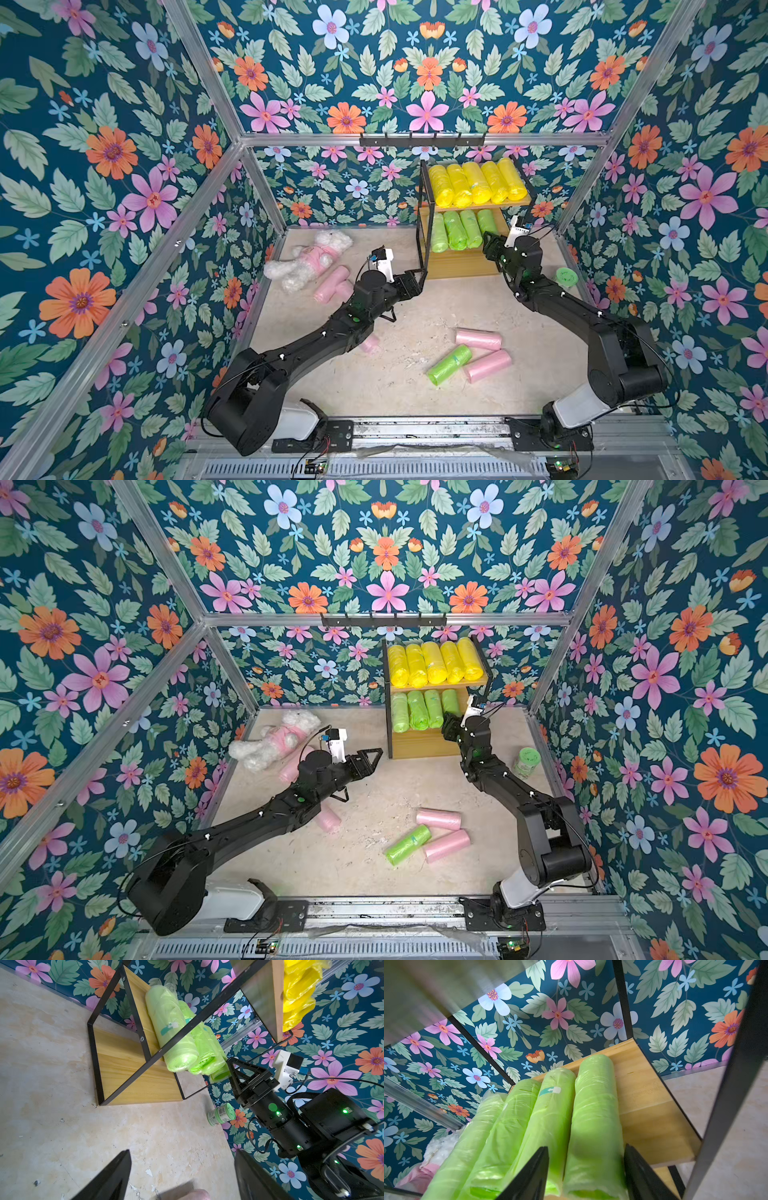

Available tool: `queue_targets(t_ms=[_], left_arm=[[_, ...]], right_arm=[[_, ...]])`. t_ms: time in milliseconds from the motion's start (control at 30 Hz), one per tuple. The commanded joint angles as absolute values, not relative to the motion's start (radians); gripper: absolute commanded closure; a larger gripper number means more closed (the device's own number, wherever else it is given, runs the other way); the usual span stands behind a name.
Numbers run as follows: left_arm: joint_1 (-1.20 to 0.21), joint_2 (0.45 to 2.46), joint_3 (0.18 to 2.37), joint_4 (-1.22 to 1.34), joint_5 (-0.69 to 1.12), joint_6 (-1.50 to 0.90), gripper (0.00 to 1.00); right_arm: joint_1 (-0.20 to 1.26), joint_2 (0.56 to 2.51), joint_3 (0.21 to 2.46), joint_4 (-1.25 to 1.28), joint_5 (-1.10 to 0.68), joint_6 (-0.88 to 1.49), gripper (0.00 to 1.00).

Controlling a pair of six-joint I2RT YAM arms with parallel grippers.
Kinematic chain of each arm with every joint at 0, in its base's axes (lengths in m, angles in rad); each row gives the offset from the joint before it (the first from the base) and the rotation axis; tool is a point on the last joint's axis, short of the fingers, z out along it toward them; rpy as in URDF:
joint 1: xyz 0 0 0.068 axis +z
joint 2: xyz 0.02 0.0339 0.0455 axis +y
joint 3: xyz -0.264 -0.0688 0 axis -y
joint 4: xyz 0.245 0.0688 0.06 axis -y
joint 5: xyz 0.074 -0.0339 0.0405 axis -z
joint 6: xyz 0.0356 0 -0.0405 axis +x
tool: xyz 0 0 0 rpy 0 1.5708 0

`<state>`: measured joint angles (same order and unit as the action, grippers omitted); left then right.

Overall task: Sort the rolls of trash bags by color and place them on the shelf
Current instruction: Place the roll of trash bags on the shelf.

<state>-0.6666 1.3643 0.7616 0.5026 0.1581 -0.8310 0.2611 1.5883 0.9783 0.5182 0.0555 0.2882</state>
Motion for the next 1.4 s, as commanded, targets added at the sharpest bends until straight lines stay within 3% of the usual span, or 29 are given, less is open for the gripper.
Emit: queue_targets(t_ms=[0,367,867,1367], left_arm=[[-0.666,1.361,0.763,0.534,0.163,-0.827,0.17],[-0.666,1.365,0.767,0.531,0.164,-0.824,0.17],[-0.666,1.377,0.769,0.525,0.169,-0.824,0.17],[-0.693,1.424,0.793,0.421,0.235,-0.734,0.17]], right_arm=[[0.255,1.602,0.991,0.540,0.044,0.283,0.41],[0.247,1.631,1.020,0.545,0.011,0.227,0.53],[0.233,1.647,1.047,0.546,0.005,0.140,0.57],[0.232,1.529,0.965,0.538,-0.014,0.155,0.40]])
